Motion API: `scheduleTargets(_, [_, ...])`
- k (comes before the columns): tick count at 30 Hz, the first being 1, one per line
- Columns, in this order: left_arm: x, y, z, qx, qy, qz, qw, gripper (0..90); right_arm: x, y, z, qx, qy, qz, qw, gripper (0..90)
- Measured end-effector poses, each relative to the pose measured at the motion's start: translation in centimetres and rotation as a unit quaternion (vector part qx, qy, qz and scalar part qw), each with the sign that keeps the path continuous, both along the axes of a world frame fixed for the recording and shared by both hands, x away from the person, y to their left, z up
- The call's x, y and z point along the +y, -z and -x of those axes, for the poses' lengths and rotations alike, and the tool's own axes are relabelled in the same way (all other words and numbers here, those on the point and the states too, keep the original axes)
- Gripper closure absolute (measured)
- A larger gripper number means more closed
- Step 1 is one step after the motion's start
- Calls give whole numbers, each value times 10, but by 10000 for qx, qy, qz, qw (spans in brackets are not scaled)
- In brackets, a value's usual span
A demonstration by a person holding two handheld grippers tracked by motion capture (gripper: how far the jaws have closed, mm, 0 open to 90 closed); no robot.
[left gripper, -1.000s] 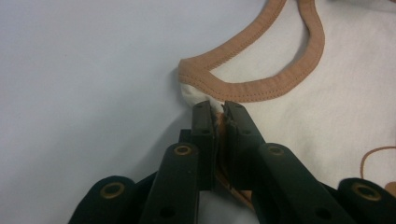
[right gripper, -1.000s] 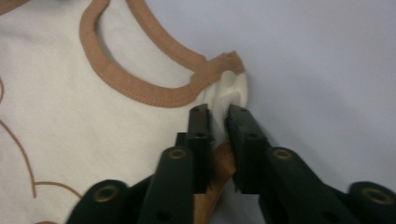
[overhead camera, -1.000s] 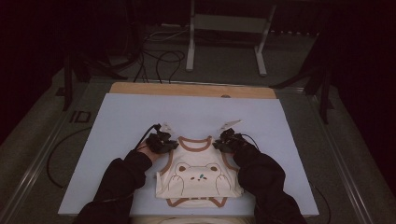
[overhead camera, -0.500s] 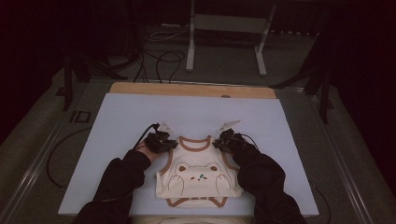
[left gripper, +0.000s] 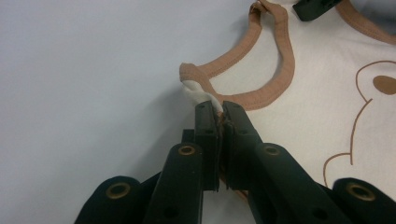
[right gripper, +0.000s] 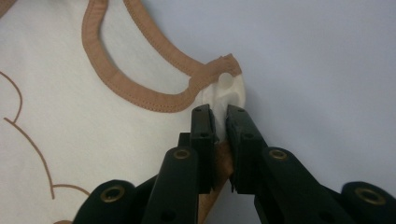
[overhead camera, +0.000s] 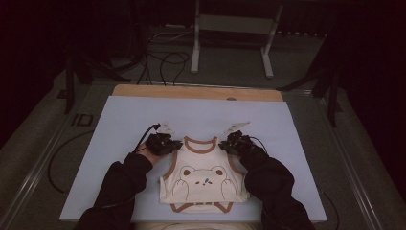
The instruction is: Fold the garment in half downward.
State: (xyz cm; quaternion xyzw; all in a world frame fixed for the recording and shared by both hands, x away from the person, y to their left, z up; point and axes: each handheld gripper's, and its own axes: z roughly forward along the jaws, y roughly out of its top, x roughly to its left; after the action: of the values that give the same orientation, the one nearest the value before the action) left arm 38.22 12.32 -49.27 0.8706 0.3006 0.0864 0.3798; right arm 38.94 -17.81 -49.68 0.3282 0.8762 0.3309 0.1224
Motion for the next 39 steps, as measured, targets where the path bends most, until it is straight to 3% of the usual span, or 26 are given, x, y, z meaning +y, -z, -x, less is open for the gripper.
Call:
scheduleTargets(9, [3,-9,2,-59,-6,115,9999,859,-1,-11,4,-120,-5,-112,9999,821])
scheduleTargets(18, [2,-28,10,-277,37,265,9993,859,0,-26,11,-294,-32,-249,9993,821])
scheduleTargets(31, [0,-44,17,-385,76,275,9989,860,0,-40,17,-419,-67,-351,9985,822])
scheduleTargets(39, [3,-61,21,-527,80,430,9977,860,3,-58,23,-684,-148,-309,9971,822])
